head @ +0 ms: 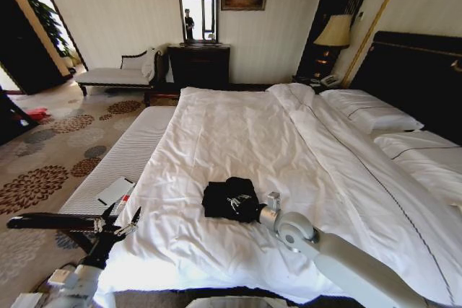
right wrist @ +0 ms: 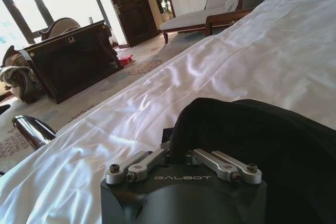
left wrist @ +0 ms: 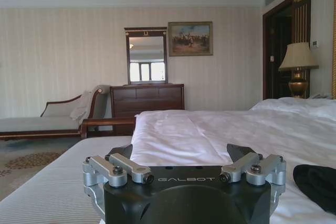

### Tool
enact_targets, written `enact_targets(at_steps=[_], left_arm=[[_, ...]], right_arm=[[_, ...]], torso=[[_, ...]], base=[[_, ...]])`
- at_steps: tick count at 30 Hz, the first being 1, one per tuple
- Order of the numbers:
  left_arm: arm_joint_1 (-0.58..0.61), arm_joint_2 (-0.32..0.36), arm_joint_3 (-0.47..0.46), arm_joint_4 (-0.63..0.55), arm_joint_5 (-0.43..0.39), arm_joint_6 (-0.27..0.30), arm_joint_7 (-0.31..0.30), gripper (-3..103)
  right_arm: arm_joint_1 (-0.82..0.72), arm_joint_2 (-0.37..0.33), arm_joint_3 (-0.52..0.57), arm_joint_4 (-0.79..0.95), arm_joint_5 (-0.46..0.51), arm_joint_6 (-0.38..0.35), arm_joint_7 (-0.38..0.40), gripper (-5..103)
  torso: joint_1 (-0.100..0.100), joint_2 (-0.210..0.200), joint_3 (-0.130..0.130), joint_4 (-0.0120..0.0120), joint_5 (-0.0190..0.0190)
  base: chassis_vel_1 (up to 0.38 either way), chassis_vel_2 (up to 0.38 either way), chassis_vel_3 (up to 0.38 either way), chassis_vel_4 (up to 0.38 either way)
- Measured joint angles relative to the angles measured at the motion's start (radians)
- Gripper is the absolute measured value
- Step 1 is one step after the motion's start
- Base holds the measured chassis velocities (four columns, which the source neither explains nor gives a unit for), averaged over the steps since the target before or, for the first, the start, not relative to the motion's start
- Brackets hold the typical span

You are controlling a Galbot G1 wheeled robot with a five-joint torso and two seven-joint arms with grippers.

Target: Fold the clothes on the bed.

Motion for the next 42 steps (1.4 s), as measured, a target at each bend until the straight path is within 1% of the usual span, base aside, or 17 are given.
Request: enact_targets(at_steps=[5,8,10,14,16,17,19,21,22,25,28,29,30,31,34,37,42], left_arm=[[0.000,0.000,0.000,0.000,0.000,0.000,0.000,100],[0.000,0.000,0.000,0.000,0.000,0.000,0.000,100],[0.000,0.000,0.000,0.000,0.000,0.000,0.000,100],[0.000,0.000,0.000,0.000,0.000,0.000,0.000,100],[0.000,0.000,0.000,0.000,0.000,0.000,0.000,100],[0.000,0.000,0.000,0.000,0.000,0.000,0.000,100],[0.000,0.000,0.000,0.000,0.000,0.000,0.000,100],[0.000,0.000,0.000,0.000,0.000,0.000,0.000,100],[0.000,0.000,0.000,0.000,0.000,0.000,0.000,100],[0.000,0.000,0.000,0.000,0.000,0.000,0.000,100],[0.000,0.000,0.000,0.000,0.000,0.000,0.000,100],[0.000,0.000,0.000,0.000,0.000,0.000,0.000,100],[0.000,0.000,0.000,0.000,0.000,0.000,0.000,100],[0.000,0.000,0.000,0.000,0.000,0.000,0.000,100],[0.000,0.000,0.000,0.000,0.000,0.000,0.000,100],[0.000,0.000,0.000,0.000,0.000,0.000,0.000,100],[0.000,0.000,0.000,0.000,0.000,0.000,0.000,100]], right_arm=[[0.004,0.033,-0.037,-0.040,-0.051,-0.001,-0.011,1],[-0.009,0.056,-0.044,-0.084,-0.095,0.007,-0.023,16],[-0.012,0.056,-0.043,-0.087,-0.096,0.008,-0.023,16],[-0.018,0.028,-0.023,-0.063,-0.101,0.009,-0.031,38],[-0.019,0.017,-0.016,-0.051,-0.102,0.009,-0.032,38],[-0.021,0.011,-0.010,-0.043,-0.101,0.009,-0.032,44],[-0.044,-0.021,0.032,0.001,-0.096,0.008,-0.031,54],[-0.056,-0.033,0.053,0.016,-0.095,0.007,-0.031,60],[-0.077,-0.049,0.089,0.034,-0.095,0.007,-0.031,60],[-0.164,-0.084,0.216,0.083,-0.088,0.016,-0.037,76],[-0.215,-0.092,0.275,0.098,-0.087,0.039,-0.038,82],[-0.240,-0.085,0.310,0.091,-0.093,0.060,-0.029,91],[-0.243,-0.073,0.322,0.069,-0.103,0.070,-0.014,91],[-0.241,-0.061,0.327,0.045,-0.119,0.078,-0.005,96],[-0.227,-0.038,0.328,-0.014,-0.155,0.095,0.008,99],[-0.185,0.010,0.309,-0.144,-0.277,0.139,0.016,100],[-0.174,0.032,0.300,-0.210,-0.371,0.173,0.013,100]], torso=[[0.000,0.000,0.000,0.0002,0.0002],[0.000,0.000,0.000,0.0002,0.0002],[0.000,0.000,0.000,0.0002,0.0004],[0.000,0.000,0.000,0.0000,0.0001],[0.000,0.000,0.000,0.0001,0.0002],[0.000,0.000,0.000,0.0002,0.0002],[0.000,0.000,0.000,0.0002,0.0002],[0.000,0.000,0.000,0.0001,0.0003],[0.000,0.000,0.000,0.0001,0.0002],[0.000,0.000,0.000,0.0000,0.0002],[0.000,0.000,0.000,-0.0003,-0.0001],[0.000,0.000,0.000,-0.0003,0.0001],[0.000,0.000,0.000,-0.0002,0.0001],[0.000,0.000,0.000,0.0000,0.0000],[0.000,0.000,0.000,0.0003,0.0004],[0.000,0.000,0.000,0.0003,0.0006],[0.000,0.000,0.000,0.0003,0.0003]], base=[[0.000,0.000,0.000,0.000],[0.000,0.000,0.000,0.000],[0.000,0.000,0.000,0.000],[0.000,0.000,0.000,0.000],[0.000,0.000,0.000,0.000],[0.000,0.000,0.000,0.000],[0.000,0.000,0.000,0.000],[0.000,0.000,0.000,0.000],[0.000,0.000,0.000,0.000],[0.000,0.000,0.000,0.000],[0.000,0.000,0.000,0.000],[0.000,0.000,0.000,0.000],[0.000,0.000,0.000,0.000],[0.000,0.000,0.000,0.000],[0.000,0.000,0.000,0.000],[0.000,0.000,0.000,0.000],[0.000,0.000,0.000,0.000]])
